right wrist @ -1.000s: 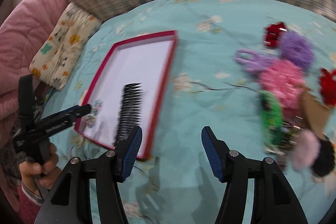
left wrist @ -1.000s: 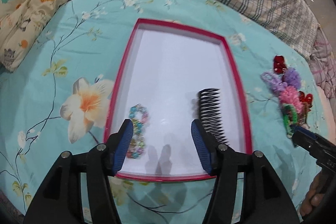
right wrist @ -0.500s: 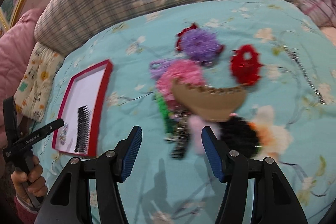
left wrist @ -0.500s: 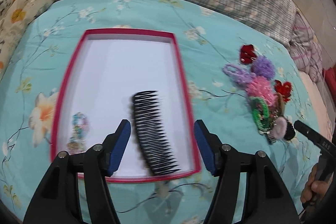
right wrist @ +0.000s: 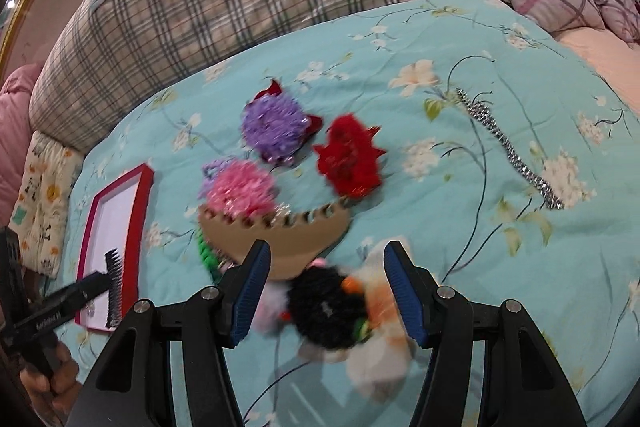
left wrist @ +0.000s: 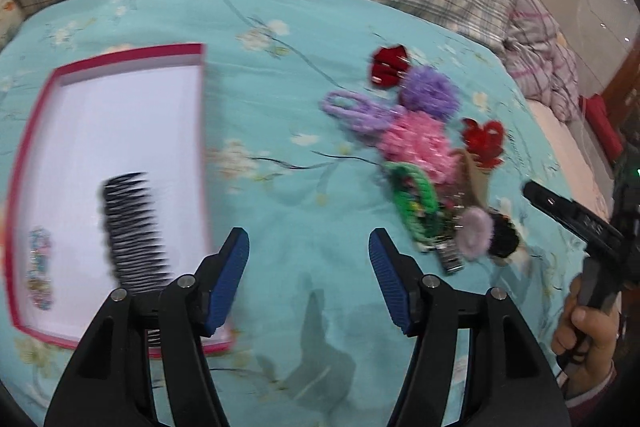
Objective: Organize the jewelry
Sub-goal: 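Grasp the green braided band with the left tool while the right tool grasps the red flower clip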
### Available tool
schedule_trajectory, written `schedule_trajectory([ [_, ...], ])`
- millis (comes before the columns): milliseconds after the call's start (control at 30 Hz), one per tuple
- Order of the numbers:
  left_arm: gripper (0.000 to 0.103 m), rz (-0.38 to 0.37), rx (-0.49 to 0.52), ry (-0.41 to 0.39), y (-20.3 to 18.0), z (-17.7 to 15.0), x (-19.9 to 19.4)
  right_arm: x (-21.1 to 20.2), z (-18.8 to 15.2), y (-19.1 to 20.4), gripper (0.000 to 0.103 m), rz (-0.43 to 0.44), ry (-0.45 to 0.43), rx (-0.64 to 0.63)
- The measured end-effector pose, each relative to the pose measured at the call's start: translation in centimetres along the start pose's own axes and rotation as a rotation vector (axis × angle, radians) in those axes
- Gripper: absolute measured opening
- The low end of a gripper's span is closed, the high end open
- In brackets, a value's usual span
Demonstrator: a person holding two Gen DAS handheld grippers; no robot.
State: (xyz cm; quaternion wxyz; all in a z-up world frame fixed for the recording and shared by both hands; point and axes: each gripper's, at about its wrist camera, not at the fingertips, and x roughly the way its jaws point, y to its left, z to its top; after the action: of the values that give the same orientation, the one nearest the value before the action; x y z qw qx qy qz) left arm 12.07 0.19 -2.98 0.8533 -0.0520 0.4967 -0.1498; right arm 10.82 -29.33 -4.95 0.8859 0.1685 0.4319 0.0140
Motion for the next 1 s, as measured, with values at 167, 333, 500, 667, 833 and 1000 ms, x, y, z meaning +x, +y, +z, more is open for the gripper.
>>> schedule_trajectory([
  [167,0.062,-0.076,0.015,0.028,-2.8,0.3,2.1,1.3,1.8,-1.0,0.061,0.006,-0.009,0.007],
  [333,0.062,-0.141,0.011,0.071,-4.4,0.4,4.3,3.3,3.6,-1.5,0.061,0.006,-0.012,0.002],
  [500,0.062,-0.207,0.006,0.110,-5.9,0.5,6.3,5.4,4.8,-2.7,0.060,0.007,0.004,0.022],
  [667,0.061,-0.193,0.025,0.114,-6.9,0.5,7.8,6.8,5.2,-3.5,0.037,0.033,0.022,0.044],
  [833,0.011,-0.181,0.038,0.111,-6.0,0.3,8.5,6.5,5.3,-3.1,0.015,0.031,0.011,0.023],
  [1000,0.008,-0.157,0.045,0.074,-4.8,0.1,7.3,4.9,5.1,-3.0,0.014,0.042,-0.022,0.033],
])
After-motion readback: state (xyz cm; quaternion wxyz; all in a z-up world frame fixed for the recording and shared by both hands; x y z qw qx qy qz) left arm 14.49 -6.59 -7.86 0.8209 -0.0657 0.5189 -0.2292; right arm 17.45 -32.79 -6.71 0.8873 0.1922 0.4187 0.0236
